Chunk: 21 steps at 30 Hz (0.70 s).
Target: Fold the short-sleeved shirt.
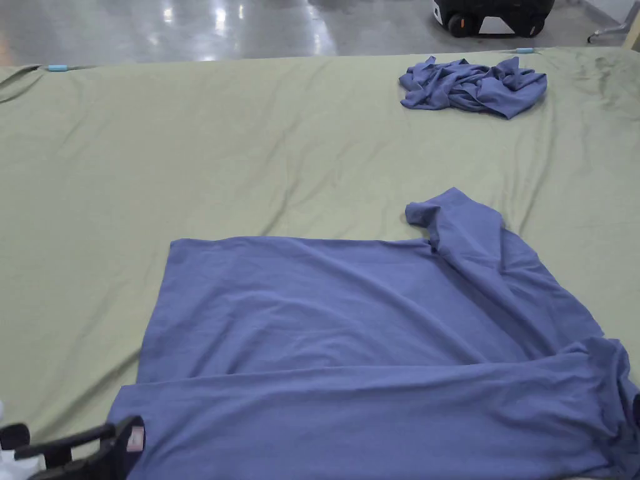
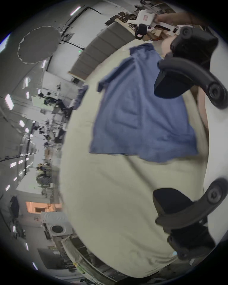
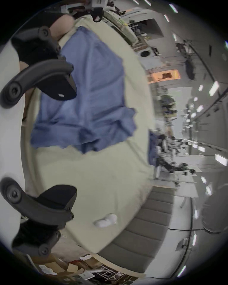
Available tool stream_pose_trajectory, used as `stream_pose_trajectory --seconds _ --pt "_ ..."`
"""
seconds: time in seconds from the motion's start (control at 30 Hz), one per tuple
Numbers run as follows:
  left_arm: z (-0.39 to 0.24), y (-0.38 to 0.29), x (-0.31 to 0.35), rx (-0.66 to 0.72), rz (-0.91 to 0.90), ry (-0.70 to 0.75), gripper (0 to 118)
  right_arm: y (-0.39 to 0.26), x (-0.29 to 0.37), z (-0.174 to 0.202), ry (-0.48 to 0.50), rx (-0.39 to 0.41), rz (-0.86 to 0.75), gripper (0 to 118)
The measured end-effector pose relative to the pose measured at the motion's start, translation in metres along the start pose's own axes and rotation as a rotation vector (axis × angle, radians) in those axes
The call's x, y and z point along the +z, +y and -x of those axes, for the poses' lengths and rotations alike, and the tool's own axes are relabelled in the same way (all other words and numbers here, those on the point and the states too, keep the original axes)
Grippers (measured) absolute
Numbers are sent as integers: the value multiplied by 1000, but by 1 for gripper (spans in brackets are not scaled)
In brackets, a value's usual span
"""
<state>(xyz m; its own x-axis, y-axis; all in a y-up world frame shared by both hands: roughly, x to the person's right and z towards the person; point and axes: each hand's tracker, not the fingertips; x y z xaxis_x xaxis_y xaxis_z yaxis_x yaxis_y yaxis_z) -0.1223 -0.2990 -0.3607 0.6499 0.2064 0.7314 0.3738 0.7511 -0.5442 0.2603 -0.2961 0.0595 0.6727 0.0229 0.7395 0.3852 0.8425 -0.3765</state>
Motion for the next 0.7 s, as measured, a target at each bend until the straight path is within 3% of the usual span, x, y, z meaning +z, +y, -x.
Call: stream_pose_trajectory --seconds 0.03,0.07,0.1,0.13,0.2,0.3,0.43,0.53,0.57,0.6,0.63,0.67,0.7 --pt "-5 11 6 -13 -57 -22 84 11 4 5 29 5 -38 83" --pt "-13 24 11 -34 -124 -30 71 14 5 9 63 6 -81 70" --pt "-22 38 7 -47 -172 -15 28 24 2 17 74 13 -97 37" --pt "-26 49 -1 -59 -214 35 0 33 0 24 39 31 -111 3" --pt "-31 79 -34 -119 -222 -21 0 46 -10 34 127 74 -95 3" --pt "-18 115 -82 -101 -203 -45 0 59 -20 53 136 125 -109 3" --pt "-11 157 -186 -148 10 61 0 67 -30 64 194 134 -114 3" --pt "1 162 -242 -115 84 35 0 68 -36 69 195 163 -96 3" --pt "-1 161 -256 -121 116 85 8 68 -38 71 195 183 -83 3" --pt "2 159 -271 -134 144 136 73 67 -40 70 194 199 -74 3" --pt "4 158 -284 -133 178 150 118 66 -42 70 193 206 -68 3" --pt "7 154 -297 -129 238 151 118 66 -44 69 193 212 -60 3" --pt "4 147 -296 -88 287 61 118 66 -47 68 191 217 -54 3"
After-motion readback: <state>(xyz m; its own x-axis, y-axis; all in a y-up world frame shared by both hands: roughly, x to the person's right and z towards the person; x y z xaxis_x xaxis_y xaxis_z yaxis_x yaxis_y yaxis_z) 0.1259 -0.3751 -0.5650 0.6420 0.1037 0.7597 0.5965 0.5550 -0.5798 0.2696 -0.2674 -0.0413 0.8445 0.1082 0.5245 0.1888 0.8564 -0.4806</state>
